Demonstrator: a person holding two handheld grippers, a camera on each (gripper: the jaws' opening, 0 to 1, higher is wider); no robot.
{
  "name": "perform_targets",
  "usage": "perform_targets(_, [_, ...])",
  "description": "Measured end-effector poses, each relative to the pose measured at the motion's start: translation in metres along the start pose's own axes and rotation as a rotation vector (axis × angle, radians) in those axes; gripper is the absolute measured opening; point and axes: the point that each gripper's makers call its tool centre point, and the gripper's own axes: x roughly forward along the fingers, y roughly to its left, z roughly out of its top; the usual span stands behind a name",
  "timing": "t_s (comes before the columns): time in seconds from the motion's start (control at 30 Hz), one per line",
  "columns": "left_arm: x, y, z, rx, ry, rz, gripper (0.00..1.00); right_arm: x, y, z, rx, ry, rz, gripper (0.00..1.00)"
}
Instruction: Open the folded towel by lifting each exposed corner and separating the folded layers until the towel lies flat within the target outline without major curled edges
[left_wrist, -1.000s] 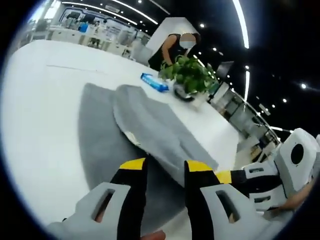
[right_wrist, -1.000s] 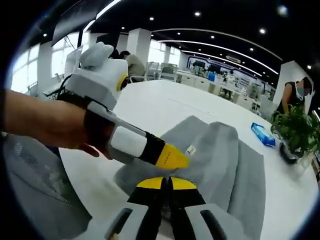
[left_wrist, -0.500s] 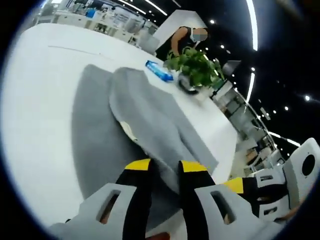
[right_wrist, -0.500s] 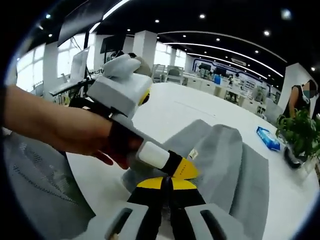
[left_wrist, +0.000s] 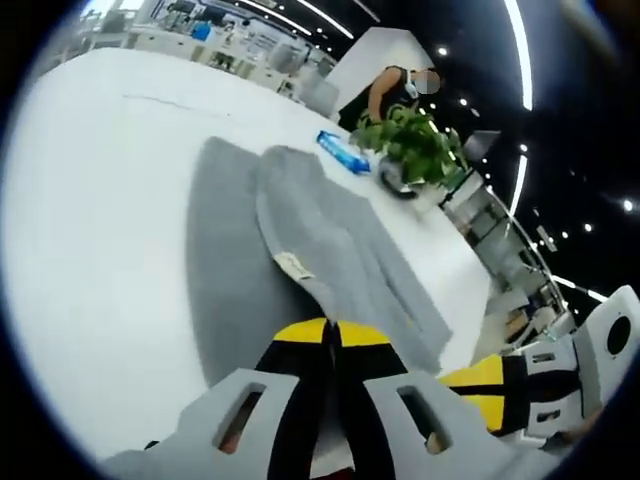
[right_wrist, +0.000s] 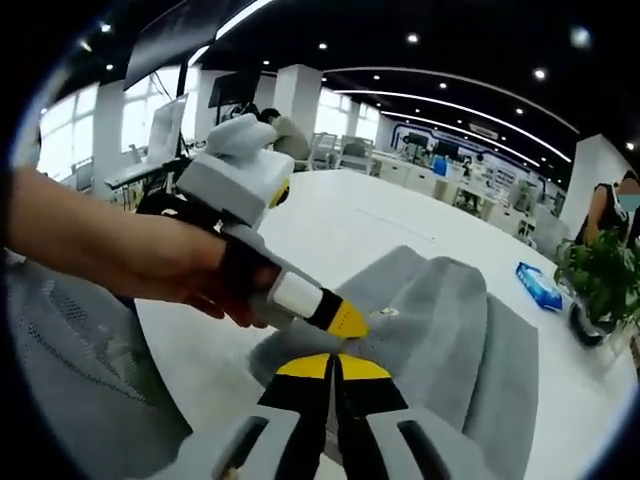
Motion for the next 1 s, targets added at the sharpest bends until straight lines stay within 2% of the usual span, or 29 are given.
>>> perform_targets(0.1, [-0.005, 0.004, 0.005, -0.001, -0.017, 0.013, 0.01, -0.001, -0.010, -0.005, 0.008, 0.020, -0.046, 0.01])
perform_targets(0.2, [-0.011, 0.009, 0.012, -0.027, -0.035, 0.017, 0.01, -0.001, -0.020, -0.015, 0.067, 0.058, -0.076, 0.03])
perform_targets(0.5, [-0.028, 0.025, 0.026, -0.011, -0.090, 0.064, 0.01, 0.001, -0.032, -0.026, 0.131, 0.093, -0.113, 0.10])
perform_targets(0.63, [-0.037, 0.033, 0.030, -0.008, -0.114, 0.086, 0.01, 0.001, -0.032, -0.032, 0.196, 0.106, -0.101, 0.15])
perform_targets(0.73, [-0.043, 0.038, 0.032, 0.000, -0.143, 0.102, 0.01, -0.001, -0.034, -0.030, 0.227, 0.092, -0.101, 0.16])
perform_targets(0.83, [-0.048, 0.048, 0.031, 0.003, -0.169, 0.131, 0.01, 0.000, -0.034, -0.034, 0.242, 0.105, -0.100, 0.17])
perform_targets(1.0, [-0.055, 0.061, 0.025, 0.025, -0.172, 0.176, 0.01, 0.000, -0.043, -0.040, 0.209, 0.130, -0.121, 0.16])
